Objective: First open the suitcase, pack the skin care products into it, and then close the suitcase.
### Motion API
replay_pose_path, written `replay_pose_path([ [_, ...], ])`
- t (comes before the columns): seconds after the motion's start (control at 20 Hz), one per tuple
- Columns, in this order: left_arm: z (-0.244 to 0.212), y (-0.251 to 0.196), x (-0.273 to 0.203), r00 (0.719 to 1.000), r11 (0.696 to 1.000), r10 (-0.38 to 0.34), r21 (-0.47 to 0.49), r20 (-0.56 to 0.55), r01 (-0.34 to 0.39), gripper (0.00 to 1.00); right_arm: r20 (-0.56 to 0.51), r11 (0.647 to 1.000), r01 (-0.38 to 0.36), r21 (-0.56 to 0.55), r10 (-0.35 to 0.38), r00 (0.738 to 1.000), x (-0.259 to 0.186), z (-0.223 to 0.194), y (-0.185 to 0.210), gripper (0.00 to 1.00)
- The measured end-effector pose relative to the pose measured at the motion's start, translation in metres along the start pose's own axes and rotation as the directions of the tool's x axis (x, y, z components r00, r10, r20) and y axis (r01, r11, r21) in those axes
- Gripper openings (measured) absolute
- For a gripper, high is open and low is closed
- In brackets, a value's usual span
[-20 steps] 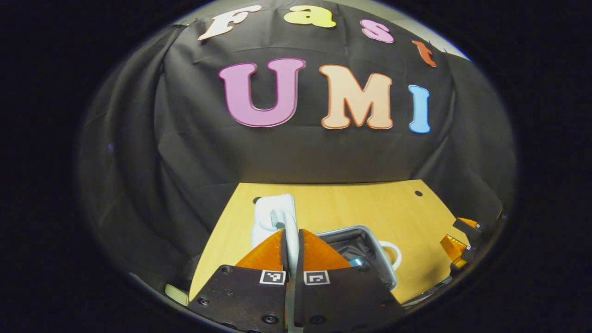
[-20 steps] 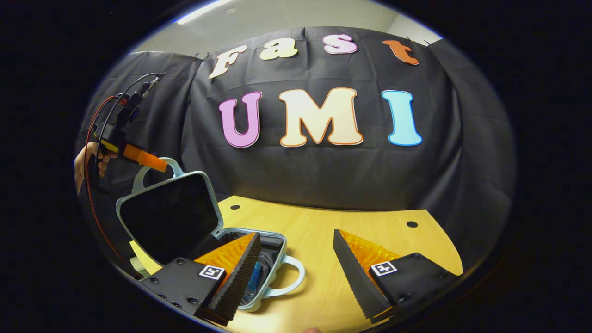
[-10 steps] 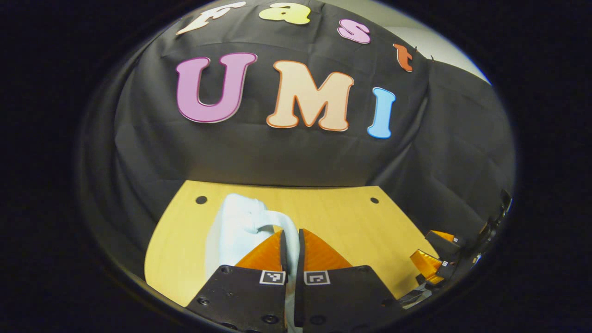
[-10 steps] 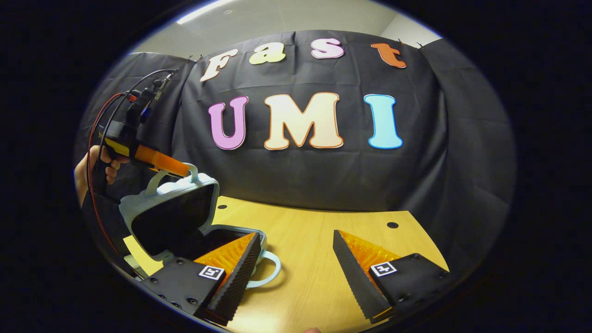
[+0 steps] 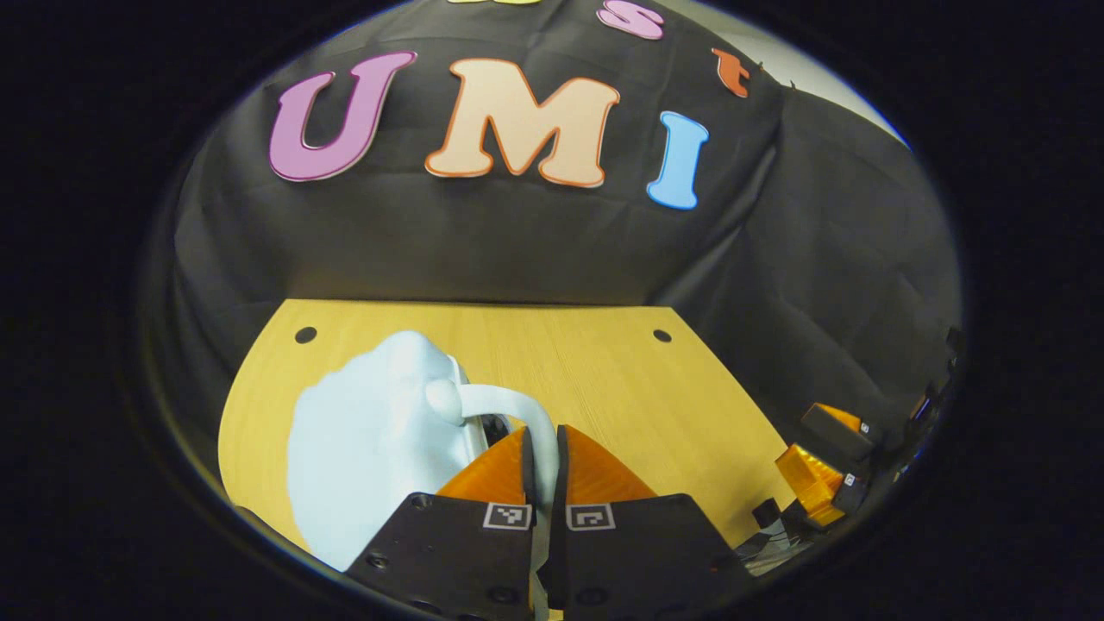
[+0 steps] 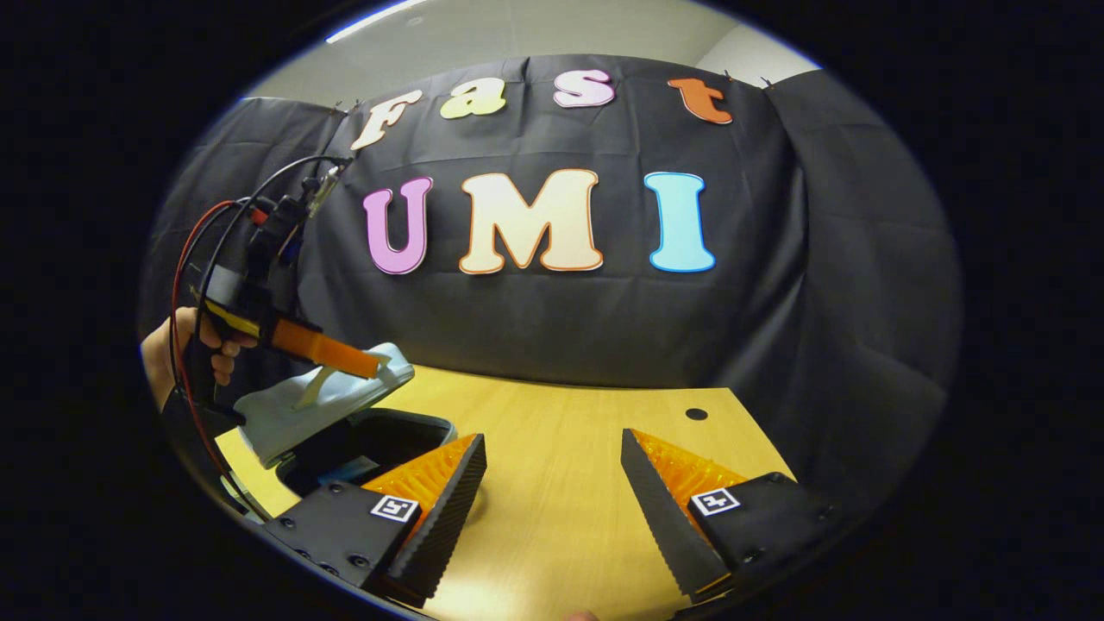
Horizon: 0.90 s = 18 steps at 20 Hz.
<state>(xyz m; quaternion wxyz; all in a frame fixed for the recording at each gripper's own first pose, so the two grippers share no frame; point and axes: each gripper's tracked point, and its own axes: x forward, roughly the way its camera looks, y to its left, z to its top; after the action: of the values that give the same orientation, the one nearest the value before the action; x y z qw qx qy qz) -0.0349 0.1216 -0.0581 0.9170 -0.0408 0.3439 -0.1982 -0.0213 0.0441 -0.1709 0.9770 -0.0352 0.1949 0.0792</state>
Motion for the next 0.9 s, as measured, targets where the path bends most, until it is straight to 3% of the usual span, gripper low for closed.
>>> replay_pose_path([
  [0.45, -0.073, -0.024, 0.061, 0.989, 1.000, 0.030, 0.014, -0.148, -0.028, 0.01, -0.029, 0.999, 0.049, -0.018, -0.050, 0.998, -0.019, -0.016, -0.043, 0.96],
  [0.75, -0.100, -0.029, 0.082, 0.980, 0.997, 0.079, 0.023, -0.183, -0.076, 0.03, -0.026, 0.998, 0.053, -0.018, -0.053, 0.998, -0.026, -0.018, -0.064, 0.96],
  [0.85, -0.101, -0.029, 0.083, 0.982, 0.993, 0.114, 0.004, -0.153, -0.114, 0.14, -0.013, 0.999, 0.040, -0.012, -0.040, 0.999, -0.029, -0.014, -0.067, 0.96],
  [0.9, -0.096, -0.035, 0.077, 0.986, 0.992, 0.126, -0.009, -0.111, -0.128, 0.28, 0.001, 1.000, 0.029, -0.004, -0.029, 1.000, -0.029, -0.009, -0.067, 0.96],
])
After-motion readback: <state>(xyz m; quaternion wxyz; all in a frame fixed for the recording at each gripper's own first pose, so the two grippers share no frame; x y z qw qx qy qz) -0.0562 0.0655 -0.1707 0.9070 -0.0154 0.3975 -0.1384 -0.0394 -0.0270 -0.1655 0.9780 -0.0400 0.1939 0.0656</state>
